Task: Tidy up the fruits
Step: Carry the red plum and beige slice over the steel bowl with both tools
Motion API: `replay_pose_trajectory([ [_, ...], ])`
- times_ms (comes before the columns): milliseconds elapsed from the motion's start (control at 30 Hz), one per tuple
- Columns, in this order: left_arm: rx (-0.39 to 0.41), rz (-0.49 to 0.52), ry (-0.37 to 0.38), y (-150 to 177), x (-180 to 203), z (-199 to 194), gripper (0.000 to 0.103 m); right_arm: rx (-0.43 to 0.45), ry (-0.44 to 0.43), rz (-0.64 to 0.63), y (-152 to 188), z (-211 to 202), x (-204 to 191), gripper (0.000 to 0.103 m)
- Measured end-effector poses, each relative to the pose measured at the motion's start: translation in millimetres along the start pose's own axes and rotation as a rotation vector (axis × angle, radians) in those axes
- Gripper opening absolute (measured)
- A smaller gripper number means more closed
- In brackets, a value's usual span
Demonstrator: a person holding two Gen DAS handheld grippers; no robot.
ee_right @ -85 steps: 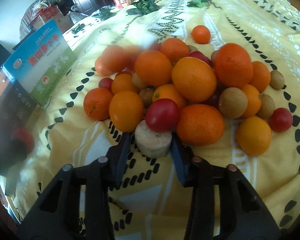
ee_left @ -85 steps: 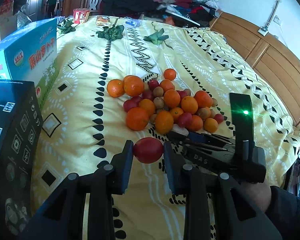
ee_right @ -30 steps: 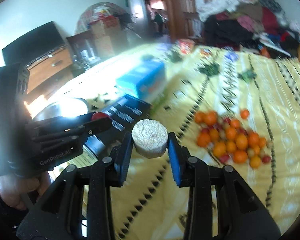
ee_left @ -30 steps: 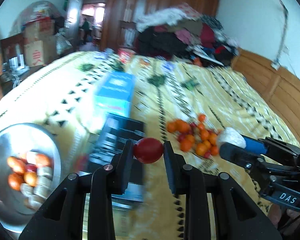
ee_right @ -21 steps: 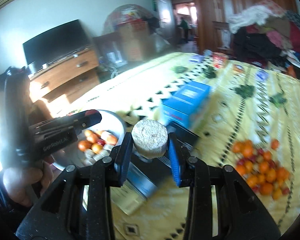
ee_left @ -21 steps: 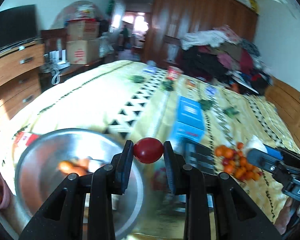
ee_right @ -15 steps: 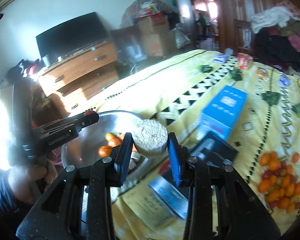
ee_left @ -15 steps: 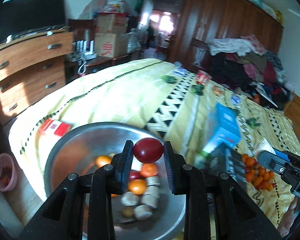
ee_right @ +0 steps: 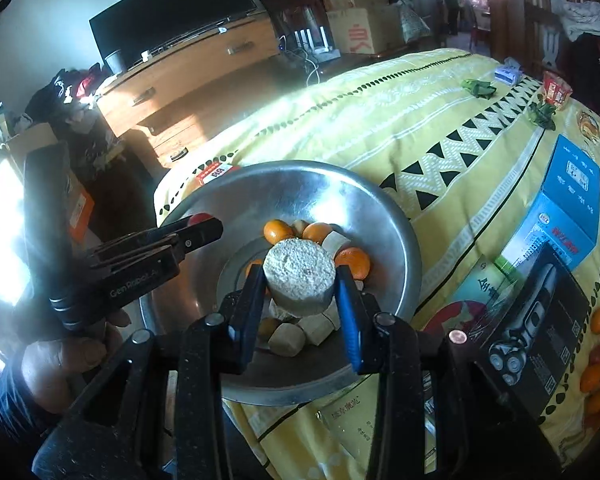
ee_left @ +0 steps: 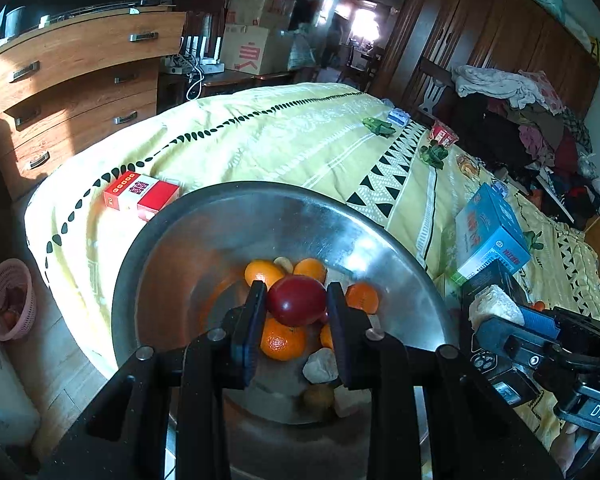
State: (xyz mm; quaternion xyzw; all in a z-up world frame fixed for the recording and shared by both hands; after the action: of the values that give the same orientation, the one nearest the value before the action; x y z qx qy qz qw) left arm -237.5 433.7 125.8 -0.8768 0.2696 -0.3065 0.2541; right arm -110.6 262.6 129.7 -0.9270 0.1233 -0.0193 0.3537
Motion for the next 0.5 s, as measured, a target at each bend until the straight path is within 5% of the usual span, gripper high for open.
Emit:
replay_pose_trajectory([
  [500, -0.025, 0.012, -0.016, 2.5, -0.8, 15.1, 0.03, -0.038, -0.011, 0.02, 3.3, 20.5, -1.9, 0.036],
])
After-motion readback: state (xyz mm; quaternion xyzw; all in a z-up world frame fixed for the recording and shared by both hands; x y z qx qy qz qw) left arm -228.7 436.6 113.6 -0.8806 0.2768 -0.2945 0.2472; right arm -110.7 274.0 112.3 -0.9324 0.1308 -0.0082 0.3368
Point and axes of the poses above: each gripper's, at about its wrist camera, not at the fingertips, and z roughly the way its jaws point, x to its right, y to its underside, the point moved 4 cm from there along z, roughly the way its jaws point, and after that the axes turned 11 degrees about -z, right-handed, at the moved point
